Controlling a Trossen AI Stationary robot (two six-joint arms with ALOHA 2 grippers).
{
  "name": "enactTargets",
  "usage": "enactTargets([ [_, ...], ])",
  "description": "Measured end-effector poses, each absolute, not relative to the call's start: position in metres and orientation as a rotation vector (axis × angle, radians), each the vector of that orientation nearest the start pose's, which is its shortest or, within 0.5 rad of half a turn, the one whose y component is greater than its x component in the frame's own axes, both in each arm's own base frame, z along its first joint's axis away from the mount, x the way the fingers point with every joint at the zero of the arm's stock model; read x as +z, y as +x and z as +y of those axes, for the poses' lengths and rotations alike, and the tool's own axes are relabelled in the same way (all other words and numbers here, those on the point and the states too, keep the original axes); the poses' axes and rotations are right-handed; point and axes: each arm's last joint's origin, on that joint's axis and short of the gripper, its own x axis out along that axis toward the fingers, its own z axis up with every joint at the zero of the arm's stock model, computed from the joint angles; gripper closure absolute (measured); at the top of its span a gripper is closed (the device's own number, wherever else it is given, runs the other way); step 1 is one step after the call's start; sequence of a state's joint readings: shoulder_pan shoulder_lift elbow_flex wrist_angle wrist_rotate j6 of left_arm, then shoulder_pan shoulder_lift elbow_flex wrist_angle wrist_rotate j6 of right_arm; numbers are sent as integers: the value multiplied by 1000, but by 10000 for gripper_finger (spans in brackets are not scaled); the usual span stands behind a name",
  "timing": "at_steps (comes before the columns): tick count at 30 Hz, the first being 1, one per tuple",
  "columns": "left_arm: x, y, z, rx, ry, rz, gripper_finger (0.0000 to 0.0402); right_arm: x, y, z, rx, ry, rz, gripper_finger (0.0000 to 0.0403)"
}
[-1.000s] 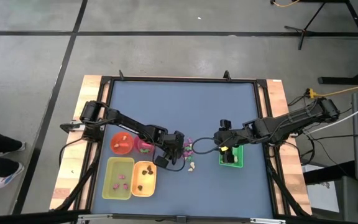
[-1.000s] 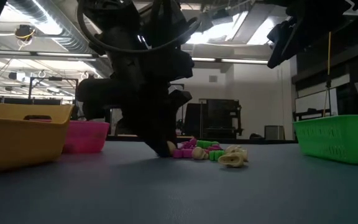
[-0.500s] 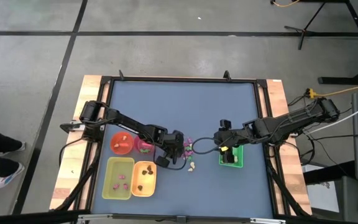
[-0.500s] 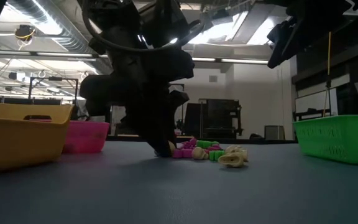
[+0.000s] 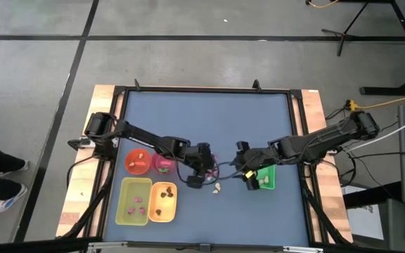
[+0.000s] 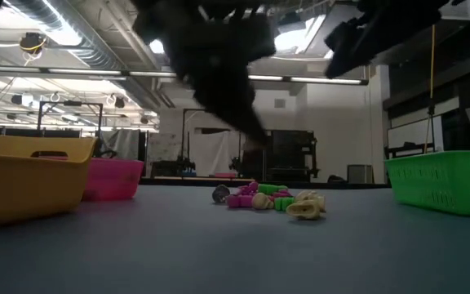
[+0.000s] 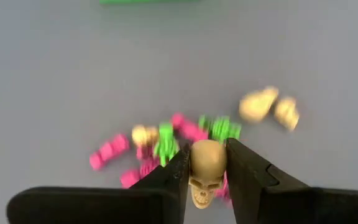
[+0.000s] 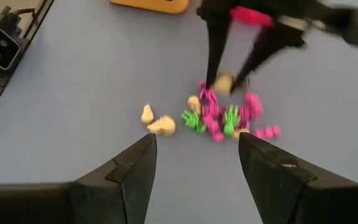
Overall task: Sort Halloween decoration
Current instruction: Put the white skull toy into the green bin
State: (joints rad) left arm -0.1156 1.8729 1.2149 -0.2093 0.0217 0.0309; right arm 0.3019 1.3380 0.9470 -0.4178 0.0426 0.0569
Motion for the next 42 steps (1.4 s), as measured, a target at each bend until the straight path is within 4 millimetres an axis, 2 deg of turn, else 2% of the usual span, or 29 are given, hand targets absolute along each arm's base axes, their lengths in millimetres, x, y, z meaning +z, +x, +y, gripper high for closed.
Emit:
enactTargets([
  [6, 206, 403, -47, -215, -57, 785, 335, 245, 276, 88, 327, -203, 747, 178],
  [17, 230, 414, -46, -264, -280, 701, 335, 252, 268, 124, 355, -576, 587, 178],
  [24, 239, 419, -49, -319, -390, 623, 335, 253, 267, 124, 289, -675, 582, 178],
  [42, 248, 423, -53, -339, -406, 530, 335, 261, 272, 127, 325, -810, 466, 178],
])
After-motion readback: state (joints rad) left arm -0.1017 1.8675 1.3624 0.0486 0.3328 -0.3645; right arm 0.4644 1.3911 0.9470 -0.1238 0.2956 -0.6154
